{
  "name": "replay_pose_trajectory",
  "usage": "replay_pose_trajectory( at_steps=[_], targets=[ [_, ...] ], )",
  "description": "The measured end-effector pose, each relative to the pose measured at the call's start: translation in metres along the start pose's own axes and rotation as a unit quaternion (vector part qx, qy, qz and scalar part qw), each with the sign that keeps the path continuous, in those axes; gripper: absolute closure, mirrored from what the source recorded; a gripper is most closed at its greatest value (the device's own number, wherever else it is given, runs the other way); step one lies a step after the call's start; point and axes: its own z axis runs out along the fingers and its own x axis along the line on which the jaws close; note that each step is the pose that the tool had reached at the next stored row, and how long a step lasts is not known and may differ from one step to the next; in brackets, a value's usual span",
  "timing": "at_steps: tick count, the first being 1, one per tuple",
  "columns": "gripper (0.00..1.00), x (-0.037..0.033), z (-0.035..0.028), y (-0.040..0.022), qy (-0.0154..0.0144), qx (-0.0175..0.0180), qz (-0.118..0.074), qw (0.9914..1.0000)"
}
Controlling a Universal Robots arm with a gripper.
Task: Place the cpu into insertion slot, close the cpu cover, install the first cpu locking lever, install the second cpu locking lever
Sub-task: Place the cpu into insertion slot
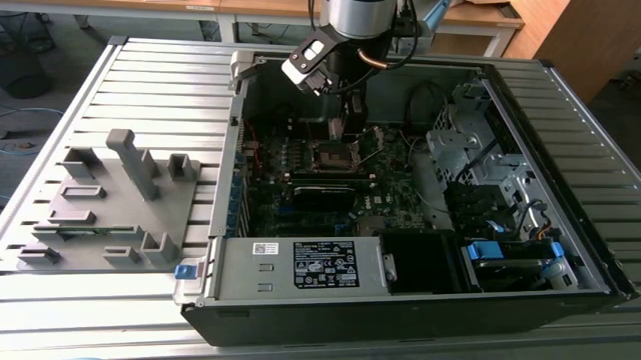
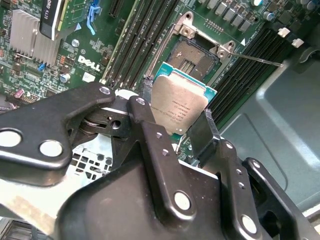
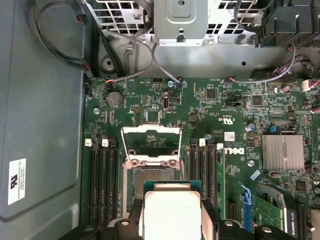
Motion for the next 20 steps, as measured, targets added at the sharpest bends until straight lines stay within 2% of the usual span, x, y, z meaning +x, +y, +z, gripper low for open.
replay_pose_trajectory(
  at_steps=[13, 17, 20],
  targets=[
    [0.46, 0.0005, 0.0014, -0.0025, 0.0002, 0.0, 0.0, 1.0],
    [0.46, 0.0004, 0.0032, -0.0027, 0.0003, -0.002, 0.0, 1.0],
    [0.46, 0.0004, 0.0033, -0.0028, 0.0001, -0.0021, 0.0, 1.0]
  ],
)
